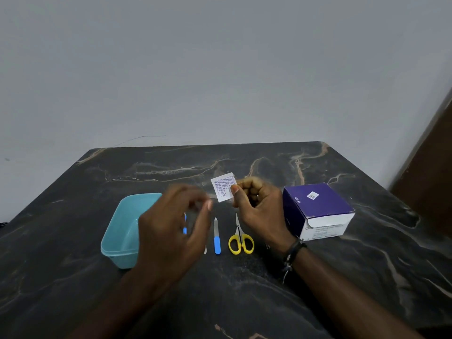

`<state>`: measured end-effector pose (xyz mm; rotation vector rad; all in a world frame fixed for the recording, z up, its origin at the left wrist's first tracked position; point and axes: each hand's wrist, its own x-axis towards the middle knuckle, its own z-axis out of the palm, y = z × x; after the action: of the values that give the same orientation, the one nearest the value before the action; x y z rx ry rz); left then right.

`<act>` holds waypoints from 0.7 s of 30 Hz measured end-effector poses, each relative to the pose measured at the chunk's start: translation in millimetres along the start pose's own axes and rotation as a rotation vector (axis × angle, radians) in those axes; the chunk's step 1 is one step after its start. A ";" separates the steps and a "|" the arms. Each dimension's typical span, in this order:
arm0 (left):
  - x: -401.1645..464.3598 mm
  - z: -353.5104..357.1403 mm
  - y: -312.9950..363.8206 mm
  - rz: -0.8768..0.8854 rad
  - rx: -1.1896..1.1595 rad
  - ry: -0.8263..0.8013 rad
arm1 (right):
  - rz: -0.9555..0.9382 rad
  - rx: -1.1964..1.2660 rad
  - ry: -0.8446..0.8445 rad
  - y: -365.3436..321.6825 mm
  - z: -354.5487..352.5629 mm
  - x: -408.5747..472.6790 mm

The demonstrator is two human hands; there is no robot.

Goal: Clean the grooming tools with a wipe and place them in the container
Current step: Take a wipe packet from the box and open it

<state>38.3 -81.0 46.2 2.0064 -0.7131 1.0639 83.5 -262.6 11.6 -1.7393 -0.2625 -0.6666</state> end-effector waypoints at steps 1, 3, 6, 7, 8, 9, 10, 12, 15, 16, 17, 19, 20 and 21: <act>8.9 11.1 2.1 -0.090 -0.051 0.065 | 0.009 0.006 0.012 -0.3 -1.2 -0.2; 23.7 31.4 1.0 -0.325 -0.213 0.109 | 0.024 0.018 0.037 -0.8 -3.5 0.1; 34.1 55.7 -11.1 -0.673 -0.486 0.000 | 0.032 0.038 0.056 -1.6 -5.8 0.0; 35.0 61.2 -16.0 -0.752 -0.568 -0.028 | 0.039 0.045 0.053 -1.7 -6.2 0.2; 35.2 65.2 -19.8 -0.807 -0.624 -0.045 | 0.049 0.058 0.047 -1.8 -6.6 0.4; 34.4 67.2 -22.3 -0.840 -0.661 -0.054 | 0.060 0.077 0.039 -2.3 -6.4 0.4; 33.2 68.2 -23.9 -0.856 -0.699 -0.058 | 0.071 0.097 0.034 -2.6 -6.0 0.6; 30.6 67.5 -25.5 -0.879 -0.782 -0.061 | 0.084 0.133 0.025 -4.1 -4.9 0.7; 28.4 64.4 -28.2 -0.881 -0.826 -0.049 | 0.088 0.174 -0.009 -6.3 -4.8 0.5; 27.4 63.7 -29.3 -0.875 -0.823 -0.033 | 0.085 0.170 -0.029 -6.6 -5.3 0.8; 26.4 62.8 -30.3 -0.870 -0.818 -0.013 | 0.086 0.161 -0.043 -7.2 -5.8 1.6; 23.9 61.0 -32.1 -0.864 -0.808 0.015 | 0.102 0.160 -0.048 -7.9 -7.7 4.0; 22.5 60.5 -32.7 -0.860 -0.799 0.014 | 0.115 0.176 -0.056 -8.3 -8.5 5.1; 21.3 60.3 -32.8 -0.853 -0.788 0.003 | 0.131 0.203 -0.074 -8.9 -9.8 5.9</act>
<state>100.0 -114.0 30.0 1.3613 -0.1538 0.2057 80.9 -270.3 23.5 -1.5728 -0.2555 -0.4646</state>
